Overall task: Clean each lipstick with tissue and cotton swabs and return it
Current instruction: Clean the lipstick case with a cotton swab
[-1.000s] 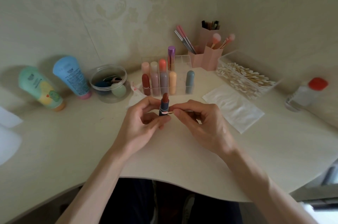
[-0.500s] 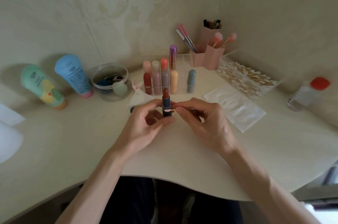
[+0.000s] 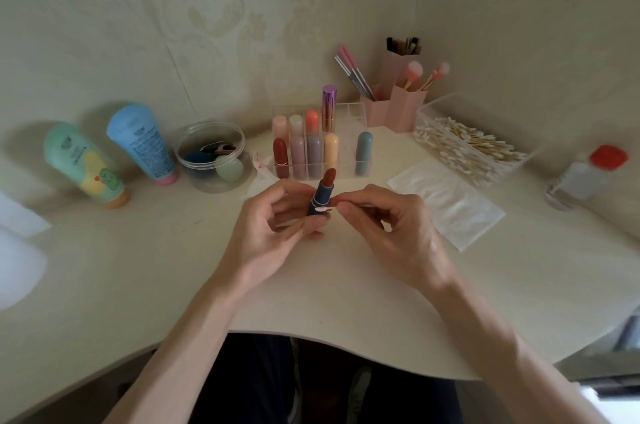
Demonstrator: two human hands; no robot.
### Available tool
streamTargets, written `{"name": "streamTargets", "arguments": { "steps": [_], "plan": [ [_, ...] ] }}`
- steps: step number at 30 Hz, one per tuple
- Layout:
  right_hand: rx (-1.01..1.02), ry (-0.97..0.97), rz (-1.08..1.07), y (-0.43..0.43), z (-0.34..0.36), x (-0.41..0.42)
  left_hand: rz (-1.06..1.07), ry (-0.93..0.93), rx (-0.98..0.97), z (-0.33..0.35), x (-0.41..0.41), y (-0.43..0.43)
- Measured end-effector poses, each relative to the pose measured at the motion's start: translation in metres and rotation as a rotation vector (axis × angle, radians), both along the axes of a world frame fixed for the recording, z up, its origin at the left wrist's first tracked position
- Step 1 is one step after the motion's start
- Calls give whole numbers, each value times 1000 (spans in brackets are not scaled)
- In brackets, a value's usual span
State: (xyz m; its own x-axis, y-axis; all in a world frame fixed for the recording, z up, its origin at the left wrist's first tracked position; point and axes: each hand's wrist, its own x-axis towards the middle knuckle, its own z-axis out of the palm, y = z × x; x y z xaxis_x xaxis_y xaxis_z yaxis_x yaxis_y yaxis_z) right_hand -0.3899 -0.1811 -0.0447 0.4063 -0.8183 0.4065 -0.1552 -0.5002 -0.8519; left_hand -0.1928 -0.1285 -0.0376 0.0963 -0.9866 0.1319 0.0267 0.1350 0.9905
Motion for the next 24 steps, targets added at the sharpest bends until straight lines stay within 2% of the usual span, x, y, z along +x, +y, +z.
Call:
{"name": "streamTargets", "arguments": {
  "steps": [16,24],
  "plan": [
    [-22,3,-10,2,2,1,-30,30,2,-3,-3,-3],
    [-37,-1,-33,1,1,1,-78,-192,-40,-10,2,-4]
  ]
}}
